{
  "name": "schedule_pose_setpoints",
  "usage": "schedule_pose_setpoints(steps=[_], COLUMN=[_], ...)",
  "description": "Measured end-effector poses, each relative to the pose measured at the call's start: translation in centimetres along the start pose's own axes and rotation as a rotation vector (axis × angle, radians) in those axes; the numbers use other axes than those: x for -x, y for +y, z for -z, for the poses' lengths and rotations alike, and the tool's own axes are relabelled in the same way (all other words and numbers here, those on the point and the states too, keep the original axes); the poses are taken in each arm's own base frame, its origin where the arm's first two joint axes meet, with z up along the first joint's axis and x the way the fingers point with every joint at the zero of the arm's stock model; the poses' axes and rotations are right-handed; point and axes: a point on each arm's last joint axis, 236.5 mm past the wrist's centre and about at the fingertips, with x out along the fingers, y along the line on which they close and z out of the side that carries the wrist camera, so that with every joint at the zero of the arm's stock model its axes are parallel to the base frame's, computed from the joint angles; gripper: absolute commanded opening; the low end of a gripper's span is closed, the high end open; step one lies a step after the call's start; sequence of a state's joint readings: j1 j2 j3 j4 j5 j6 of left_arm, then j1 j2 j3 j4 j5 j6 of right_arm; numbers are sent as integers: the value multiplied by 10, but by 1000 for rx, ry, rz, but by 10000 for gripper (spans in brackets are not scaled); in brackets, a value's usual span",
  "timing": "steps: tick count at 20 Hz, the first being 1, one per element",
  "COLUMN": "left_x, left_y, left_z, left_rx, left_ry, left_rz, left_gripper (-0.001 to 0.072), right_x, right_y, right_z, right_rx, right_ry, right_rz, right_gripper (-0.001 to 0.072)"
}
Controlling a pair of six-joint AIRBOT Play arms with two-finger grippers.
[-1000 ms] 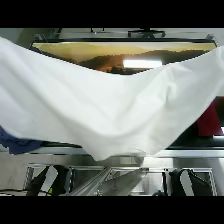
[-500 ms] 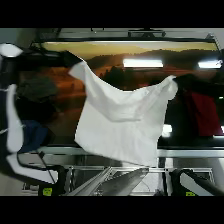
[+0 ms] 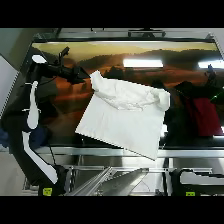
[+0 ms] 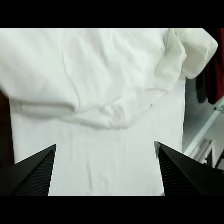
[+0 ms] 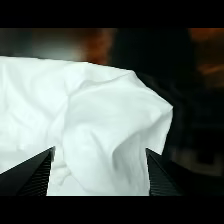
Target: Fold the shirts.
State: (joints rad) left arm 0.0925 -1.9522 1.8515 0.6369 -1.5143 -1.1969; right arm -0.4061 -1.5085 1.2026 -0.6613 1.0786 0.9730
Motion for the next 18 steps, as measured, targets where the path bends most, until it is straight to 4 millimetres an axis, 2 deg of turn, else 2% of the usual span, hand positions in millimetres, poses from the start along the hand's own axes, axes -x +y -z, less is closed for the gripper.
schedule_pose_setpoints(steps=[2,4,7,9,12,16,17,18], left_x=[4,6,10,12,6,-18,-25,-30], left_y=[8,13,19,23,33,45,48,48], left_z=[37,85,161,205,254,290,296,300], left_rx=[72,144,250,310,378,408,411,418], left_ry=[66,145,246,274,269,283,297,312], left_rz=[-17,-48,-116,-154,-204,-247,-255,-253], left_gripper=[709,708,708,691,691,689,665,486], right_x=[8,5,-15,-28,-42,-40,-40,-41], right_y=[10,31,71,87,73,38,29,22], right_z=[-4,5,29,45,46,33,32,34], right_rx=[61,132,239,312,387,376,362,347], right_ry=[37,102,212,271,282,258,262,271], right_rz=[-5,-35,-89,-83,38,176,195,207], right_gripper=[652,651,651,651,651,651,651,651])
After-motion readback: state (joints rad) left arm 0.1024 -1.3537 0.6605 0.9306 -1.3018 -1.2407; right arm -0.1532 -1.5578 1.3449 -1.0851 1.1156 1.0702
